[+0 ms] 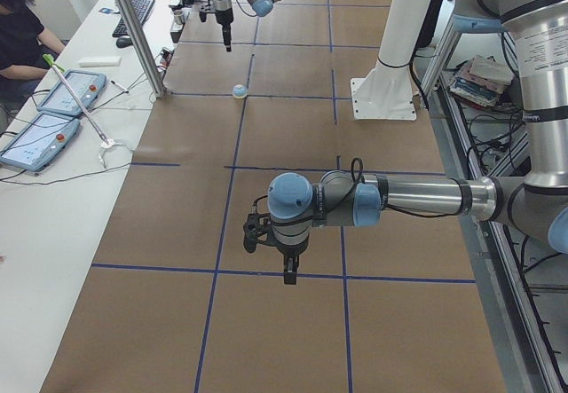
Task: Place and press bell with both arms
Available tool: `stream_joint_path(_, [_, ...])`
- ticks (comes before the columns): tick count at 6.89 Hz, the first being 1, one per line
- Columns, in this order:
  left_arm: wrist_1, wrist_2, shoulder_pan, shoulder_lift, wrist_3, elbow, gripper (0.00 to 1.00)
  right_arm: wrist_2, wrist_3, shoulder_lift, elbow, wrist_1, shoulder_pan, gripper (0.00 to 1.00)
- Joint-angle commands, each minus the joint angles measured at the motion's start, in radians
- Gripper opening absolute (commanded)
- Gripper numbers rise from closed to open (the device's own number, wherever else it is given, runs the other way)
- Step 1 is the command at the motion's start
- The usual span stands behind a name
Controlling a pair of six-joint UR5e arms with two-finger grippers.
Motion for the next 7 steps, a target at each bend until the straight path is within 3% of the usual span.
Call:
stream_joint_path(1, [0.0, -0.001, 0.001, 0.006, -0.001, 0.002, 1.0, 0.016, -0.263, -0.309, 0.291, -0.054, 0.104, 1.0])
stream_joint_path(2, [0.0, -0.001, 0.001, 0.0, -0.003, 0.005, 1.0, 0.027, -0.354, -0.446, 0.382, -0.052, 0.141, 1.0])
stream_joint_path(5, [0.012, 0.003, -0.001, 0.01, -0.003, 0.022, 1.0, 0.075, -0.741, -0.73, 0.478, -0.05, 0.364, 1.0])
stream_joint_path(7, [0.014, 0.003, -0.001, 0.01, -0.003, 0.03, 1.0, 0.108, -0.786, -0.867, 0.507, -0.052, 0.522, 1.0])
